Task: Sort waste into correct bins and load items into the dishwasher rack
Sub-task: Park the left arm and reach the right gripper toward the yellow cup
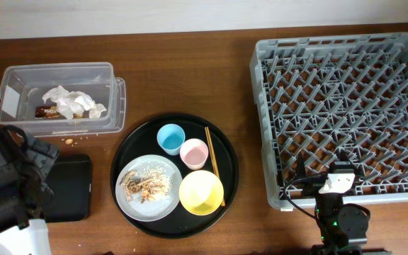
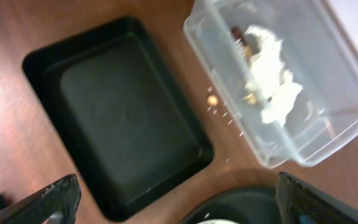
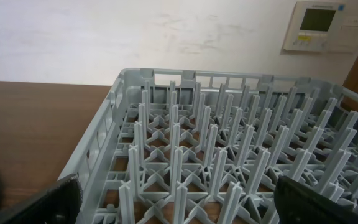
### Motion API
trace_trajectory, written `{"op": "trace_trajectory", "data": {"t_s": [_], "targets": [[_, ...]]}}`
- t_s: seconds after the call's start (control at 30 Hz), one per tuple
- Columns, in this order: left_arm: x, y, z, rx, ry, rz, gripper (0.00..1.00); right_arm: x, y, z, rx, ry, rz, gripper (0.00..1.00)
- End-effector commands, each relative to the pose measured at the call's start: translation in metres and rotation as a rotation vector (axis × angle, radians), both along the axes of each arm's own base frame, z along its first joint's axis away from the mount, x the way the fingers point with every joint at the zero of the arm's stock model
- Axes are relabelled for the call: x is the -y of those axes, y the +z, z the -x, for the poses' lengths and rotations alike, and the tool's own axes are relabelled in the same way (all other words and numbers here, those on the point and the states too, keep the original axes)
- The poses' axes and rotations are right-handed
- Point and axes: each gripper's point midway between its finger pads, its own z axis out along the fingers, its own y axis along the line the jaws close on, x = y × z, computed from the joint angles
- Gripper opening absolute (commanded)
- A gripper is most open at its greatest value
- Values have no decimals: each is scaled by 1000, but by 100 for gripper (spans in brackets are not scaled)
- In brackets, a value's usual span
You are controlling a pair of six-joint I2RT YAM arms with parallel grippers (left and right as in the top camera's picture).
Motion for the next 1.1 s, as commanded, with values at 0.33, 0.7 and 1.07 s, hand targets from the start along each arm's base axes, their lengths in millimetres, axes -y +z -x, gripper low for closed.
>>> {"op": "trace_trajectory", "data": {"t_s": [0.33, 0.7, 1.07], "targets": [[3, -6, 11, -42, 8, 21, 99, 1, -3, 0, -7, -7, -1, 99], [3, -6, 11, -42, 8, 21, 99, 1, -3, 0, -7, -7, -1, 99], [3, -6, 11, -42, 8, 21, 99, -131, 35, 52, -310, 749, -1131, 99]]}}
